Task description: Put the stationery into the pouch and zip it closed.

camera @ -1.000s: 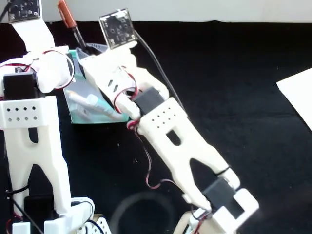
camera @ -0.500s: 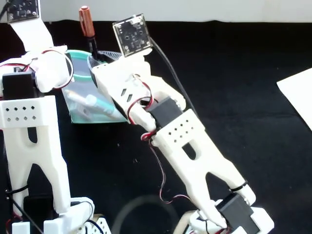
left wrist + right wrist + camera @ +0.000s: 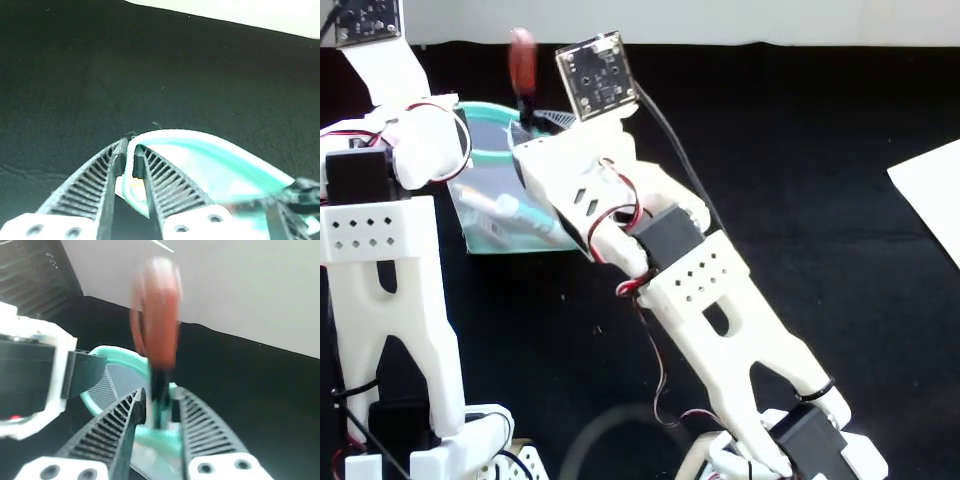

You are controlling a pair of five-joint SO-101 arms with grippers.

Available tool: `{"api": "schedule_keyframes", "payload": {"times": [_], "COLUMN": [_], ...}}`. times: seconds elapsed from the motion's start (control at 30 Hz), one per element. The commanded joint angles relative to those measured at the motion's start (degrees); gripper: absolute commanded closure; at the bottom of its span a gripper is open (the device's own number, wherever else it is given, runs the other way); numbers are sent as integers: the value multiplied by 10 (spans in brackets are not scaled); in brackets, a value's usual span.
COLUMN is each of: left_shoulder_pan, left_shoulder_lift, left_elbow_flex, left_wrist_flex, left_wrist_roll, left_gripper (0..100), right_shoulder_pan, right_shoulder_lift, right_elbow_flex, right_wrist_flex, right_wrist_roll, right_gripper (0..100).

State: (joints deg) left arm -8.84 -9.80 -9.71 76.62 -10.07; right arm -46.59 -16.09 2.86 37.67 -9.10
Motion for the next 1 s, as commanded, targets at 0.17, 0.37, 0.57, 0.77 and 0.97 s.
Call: {"api": "schedule_keyframes", "payload": {"times": [0.17,0.37,0.57,0.77,0.97], "left_shoulder_pan": [0,0,0,0,1], "left_shoulder_lift": [7,7,7,7,7], "left_elbow_flex": [17,17,18,18,18], "left_wrist_flex": [2,2,2,2,2], "left_wrist_roll": [7,7,7,7,7], "left_gripper": [994,994,994,994,994], "right_shoulder_pan": [-13,36,186,295,283], "right_shoulder_lift": [-27,-27,-31,-31,-31], "right_elbow_flex": [-7,-40,-110,-89,79], "right_wrist_flex": [2,1,31,110,155], "right_wrist_roll": [-3,-4,-75,-84,-32], "right_gripper": [709,709,709,709,709]}}
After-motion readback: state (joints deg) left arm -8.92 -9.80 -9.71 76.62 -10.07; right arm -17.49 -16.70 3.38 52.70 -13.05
